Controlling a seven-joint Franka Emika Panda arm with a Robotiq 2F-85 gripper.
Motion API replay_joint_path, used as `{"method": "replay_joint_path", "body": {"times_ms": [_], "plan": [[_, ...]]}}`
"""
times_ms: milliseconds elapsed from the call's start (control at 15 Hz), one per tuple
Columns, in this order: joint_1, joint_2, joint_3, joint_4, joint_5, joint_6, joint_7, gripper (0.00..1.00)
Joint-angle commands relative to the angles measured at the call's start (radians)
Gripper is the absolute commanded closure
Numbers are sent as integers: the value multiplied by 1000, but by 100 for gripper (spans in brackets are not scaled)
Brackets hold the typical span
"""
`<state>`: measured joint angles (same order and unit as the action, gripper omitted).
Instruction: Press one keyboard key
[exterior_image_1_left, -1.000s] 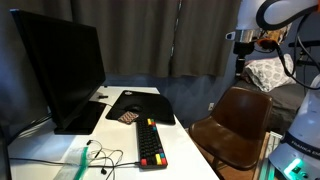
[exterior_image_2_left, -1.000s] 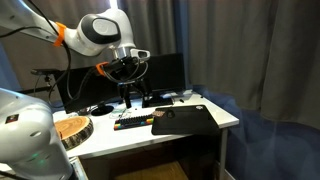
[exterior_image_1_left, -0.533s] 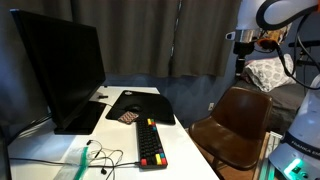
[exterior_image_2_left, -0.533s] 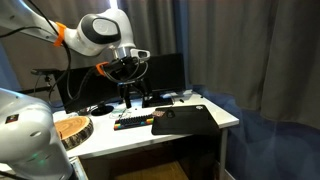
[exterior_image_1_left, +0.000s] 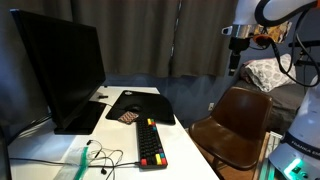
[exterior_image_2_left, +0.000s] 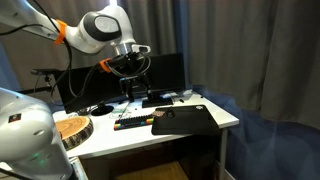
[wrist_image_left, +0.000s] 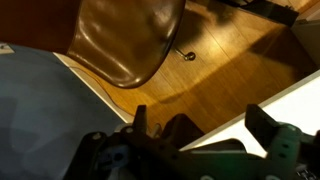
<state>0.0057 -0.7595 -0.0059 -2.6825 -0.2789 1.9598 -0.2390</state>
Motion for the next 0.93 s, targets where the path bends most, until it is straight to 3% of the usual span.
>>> {"method": "replay_joint_path", "body": {"times_ms": [0, 333, 600, 667, 867], "plan": [[91, 140, 9, 156, 41, 31, -48, 0], [218, 311, 77, 353, 107, 17, -88, 0], [272, 458, 151, 510, 142, 40, -86, 0], [249, 367, 143, 412, 121, 43, -63, 0], [260, 442, 169, 486, 125, 44, -63, 0]]}}
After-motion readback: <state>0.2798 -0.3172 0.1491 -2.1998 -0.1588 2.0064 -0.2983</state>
